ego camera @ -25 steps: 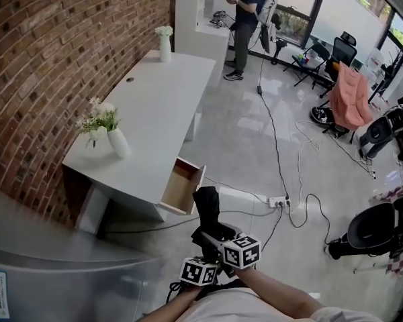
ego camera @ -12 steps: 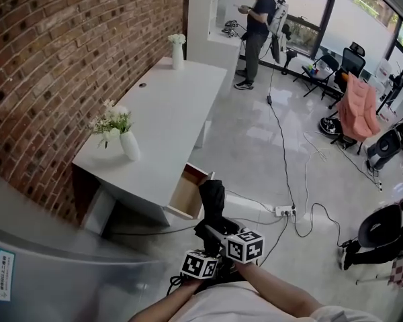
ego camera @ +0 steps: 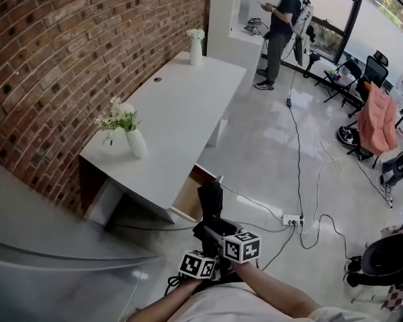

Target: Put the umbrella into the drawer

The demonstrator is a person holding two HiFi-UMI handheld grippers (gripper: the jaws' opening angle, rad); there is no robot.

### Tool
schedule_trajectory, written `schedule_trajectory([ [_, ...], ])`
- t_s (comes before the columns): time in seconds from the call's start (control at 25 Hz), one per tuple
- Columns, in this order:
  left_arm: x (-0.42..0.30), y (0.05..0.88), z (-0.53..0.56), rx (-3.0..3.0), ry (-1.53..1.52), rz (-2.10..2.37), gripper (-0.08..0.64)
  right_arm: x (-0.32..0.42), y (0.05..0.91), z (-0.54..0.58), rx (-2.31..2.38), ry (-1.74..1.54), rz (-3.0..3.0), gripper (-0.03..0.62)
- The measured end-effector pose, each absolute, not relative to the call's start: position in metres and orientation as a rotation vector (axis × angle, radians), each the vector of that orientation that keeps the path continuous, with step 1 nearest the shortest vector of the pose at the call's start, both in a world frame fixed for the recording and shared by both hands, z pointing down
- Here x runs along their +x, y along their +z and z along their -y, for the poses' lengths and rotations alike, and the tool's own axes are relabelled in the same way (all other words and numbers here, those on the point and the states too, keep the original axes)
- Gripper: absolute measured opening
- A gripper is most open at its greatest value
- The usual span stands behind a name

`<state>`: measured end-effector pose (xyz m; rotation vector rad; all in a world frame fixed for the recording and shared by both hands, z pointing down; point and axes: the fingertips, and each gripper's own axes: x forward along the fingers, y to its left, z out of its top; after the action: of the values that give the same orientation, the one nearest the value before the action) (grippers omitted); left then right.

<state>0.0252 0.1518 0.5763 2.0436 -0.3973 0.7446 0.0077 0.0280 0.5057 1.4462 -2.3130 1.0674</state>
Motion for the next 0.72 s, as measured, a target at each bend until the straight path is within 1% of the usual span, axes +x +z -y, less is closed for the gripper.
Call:
schedule_trajectory([
  [0.36, 0.070, 0.598, -0.127, 1.896, 0.695, 0.513, 0.135, 0.040, 0.541, 0.000, 1.235, 1.182, 2.307, 0.268],
  [0.72, 0.100, 0.643, -0.117, 1.750, 0.735, 0.616, 0.135, 0.051, 0.588, 0.011, 1.004, 1.168, 2.277, 0.267],
])
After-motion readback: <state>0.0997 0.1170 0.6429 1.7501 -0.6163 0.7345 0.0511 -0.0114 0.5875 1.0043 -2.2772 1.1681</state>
